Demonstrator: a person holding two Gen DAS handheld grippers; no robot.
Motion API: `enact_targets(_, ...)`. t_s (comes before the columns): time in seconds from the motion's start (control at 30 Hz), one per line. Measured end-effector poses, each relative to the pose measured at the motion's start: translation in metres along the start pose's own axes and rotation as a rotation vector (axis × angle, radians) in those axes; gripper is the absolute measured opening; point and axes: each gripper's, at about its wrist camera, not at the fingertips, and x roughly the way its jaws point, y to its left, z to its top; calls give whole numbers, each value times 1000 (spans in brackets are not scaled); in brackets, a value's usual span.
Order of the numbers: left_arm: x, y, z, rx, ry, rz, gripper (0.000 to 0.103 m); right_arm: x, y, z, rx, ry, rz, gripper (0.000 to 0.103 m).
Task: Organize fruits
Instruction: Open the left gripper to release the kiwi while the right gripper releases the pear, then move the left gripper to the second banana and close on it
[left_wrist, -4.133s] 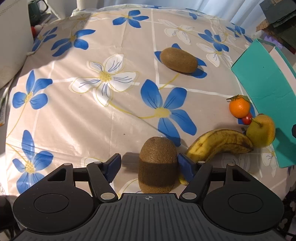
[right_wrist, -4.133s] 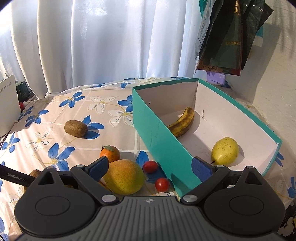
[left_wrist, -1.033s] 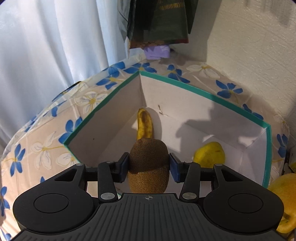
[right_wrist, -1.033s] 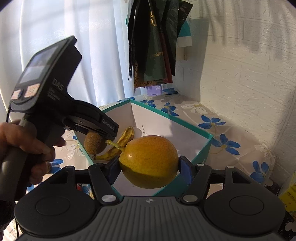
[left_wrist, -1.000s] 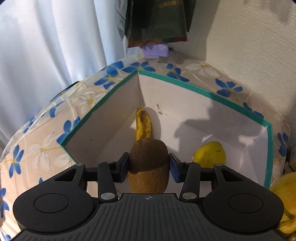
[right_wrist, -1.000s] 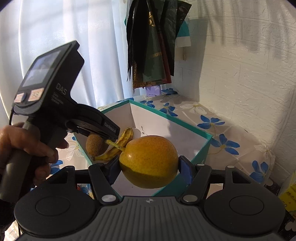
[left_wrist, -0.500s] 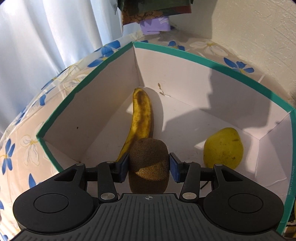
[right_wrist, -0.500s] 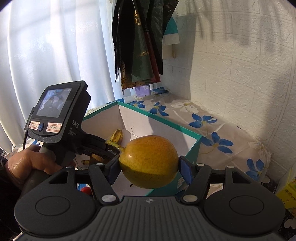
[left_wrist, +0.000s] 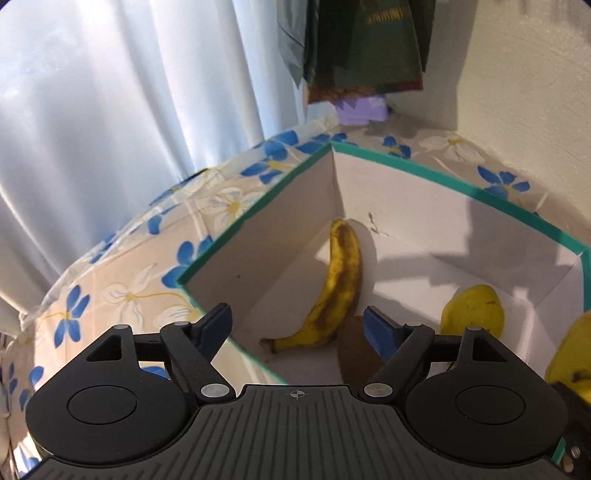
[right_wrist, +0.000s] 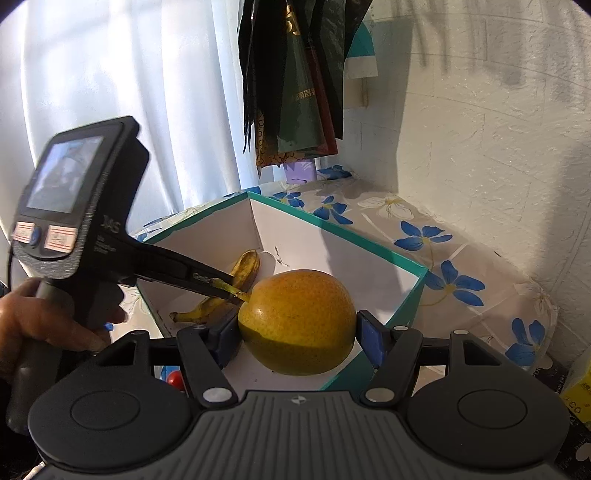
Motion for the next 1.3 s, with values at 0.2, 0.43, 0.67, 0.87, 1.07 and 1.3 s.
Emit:
enact_targets(0.2,-50,33,-18,-92,-77,16,97,19,10,-2,-30,22,10,66)
enact_targets(0.43,-56,48,-30,-120,-45,71,97,49,19,-12,-64,92,8,66)
enact_targets(0.67,-56,55,-39,-131,-23,87,97,62,27,-15,-124,93,-13,66)
enact_targets(0.87,-55,57,-42,-133,-13,102,97,68,24,-12,-117,109,-20,67)
enact_targets(1.07,-55,59,-44,-131,-7,105,97,69,25,-11,-128,105,-39,71)
enact_targets(1.3,-62,68,-53,-133,3,132,98,46,24,-5,-128,42,-60,91)
